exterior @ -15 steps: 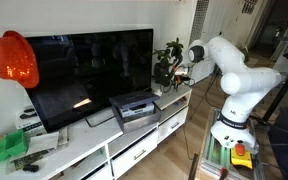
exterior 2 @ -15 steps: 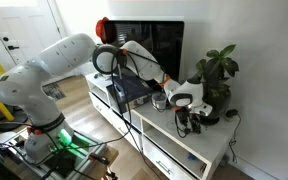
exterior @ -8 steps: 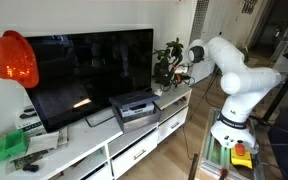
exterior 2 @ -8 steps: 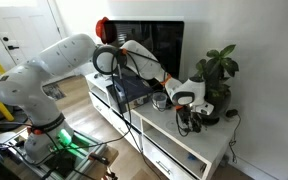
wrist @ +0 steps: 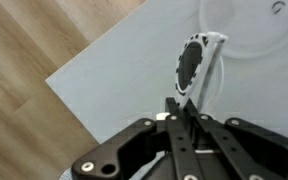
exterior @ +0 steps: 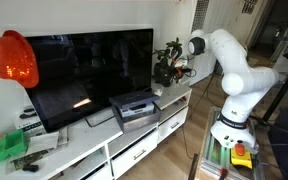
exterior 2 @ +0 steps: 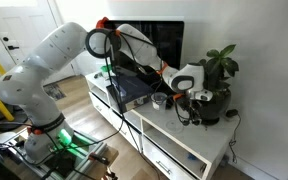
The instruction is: Remove the lid from the plastic bowl, put it on the table, put the sunglasses inside the bowl and then cover the bowl with the plastic lid
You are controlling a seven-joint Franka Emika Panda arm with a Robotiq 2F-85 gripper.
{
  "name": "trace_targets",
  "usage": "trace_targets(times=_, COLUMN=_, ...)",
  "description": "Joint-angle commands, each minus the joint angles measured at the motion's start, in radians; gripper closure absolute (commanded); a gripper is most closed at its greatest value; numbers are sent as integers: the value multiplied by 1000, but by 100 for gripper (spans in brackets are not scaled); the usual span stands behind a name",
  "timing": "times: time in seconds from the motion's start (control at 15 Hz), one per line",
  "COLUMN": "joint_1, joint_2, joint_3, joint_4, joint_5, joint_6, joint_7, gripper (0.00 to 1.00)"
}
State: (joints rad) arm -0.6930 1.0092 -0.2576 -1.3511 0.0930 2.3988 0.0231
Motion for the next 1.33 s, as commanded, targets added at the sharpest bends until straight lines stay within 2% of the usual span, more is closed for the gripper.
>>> trace_targets(times=0.0, joint_1=72, joint_2=-216, joint_3=-21, joint_4=-242, joint_5=-61, joint_6=-29, joint_7=-67, gripper=96)
trace_targets(times=0.2, joint_1=128, joint_2=-326, joint_3=-18, joint_4=-372, joint_5=-94, joint_6=20, joint_7=-118, gripper=97)
trace_targets(times=0.53, joint_1=254, joint_2=-433, joint_3=-39, joint_4=-527, joint_5=-140, joint_6=126, joint_7=-89, gripper=97)
trace_targets(times=0.6, joint_1=244, joint_2=-439, joint_3=-9, joint_4=-530, joint_5=-111, joint_6=140, joint_7=-124, gripper=97)
trace_targets(times=0.67, joint_1=226, joint_2=-437, joint_3=20, joint_4=-508, joint_5=-71, joint_6=101, joint_7=-150, gripper=98)
trace_targets(times=0.73, joint_1=244, joint_2=-390, joint_3=-11, joint_4=-463, joint_5=-94, joint_6=100, joint_7=-109, gripper=91)
trace_targets(times=1.0, joint_1=244, joint_2=-401, joint_3=5, joint_4=-472, joint_5=-88, joint_6=100, joint_7=-119, gripper=91)
trace_targets(times=1.07, joint_1=242, joint_2=-402, joint_3=5, joint_4=-472, joint_5=-88, joint_6=100, joint_7=-121, gripper=98)
trace_targets(times=1.2, joint_1=280, joint_2=-399, joint_3=-28, joint_4=-495, joint_5=-141, joint_6=146, joint_7=-90, gripper=98)
trace_targets(times=1.27, joint_1=285, joint_2=-406, joint_3=-22, joint_4=-510, joint_5=-141, joint_6=163, joint_7=-98, gripper=98)
